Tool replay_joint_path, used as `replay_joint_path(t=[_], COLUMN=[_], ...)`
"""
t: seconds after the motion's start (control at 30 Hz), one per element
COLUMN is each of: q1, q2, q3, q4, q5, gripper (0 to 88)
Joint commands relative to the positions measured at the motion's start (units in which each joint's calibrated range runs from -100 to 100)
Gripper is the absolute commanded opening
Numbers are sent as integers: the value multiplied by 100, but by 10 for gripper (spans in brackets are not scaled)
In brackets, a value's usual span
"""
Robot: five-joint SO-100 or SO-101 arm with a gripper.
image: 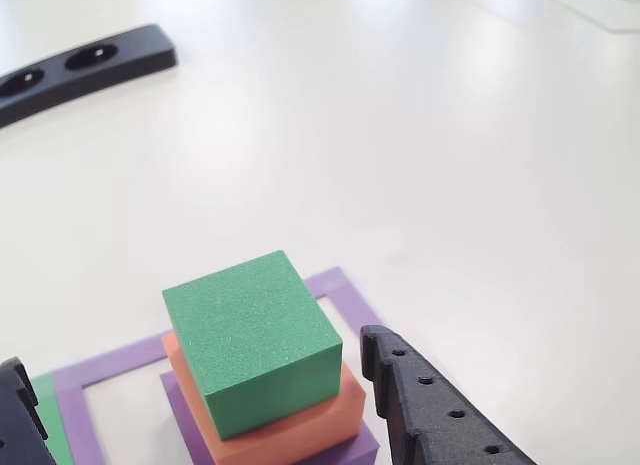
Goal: Tower of hanoi
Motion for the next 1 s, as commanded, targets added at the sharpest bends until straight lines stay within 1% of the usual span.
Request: replay_joint_path(t=[0.0, 0.43, 0.6, 0.73, 0.97], q1=[-65, -119, -103, -96, -126], q2=[15, 207, 279, 327, 335], q3=[-266, -475, -466, -475, -475], q4=[-202, -251, -300, -300, -300], q5=[0, 0, 0, 0, 0], gripper=[398, 387, 364, 327, 211])
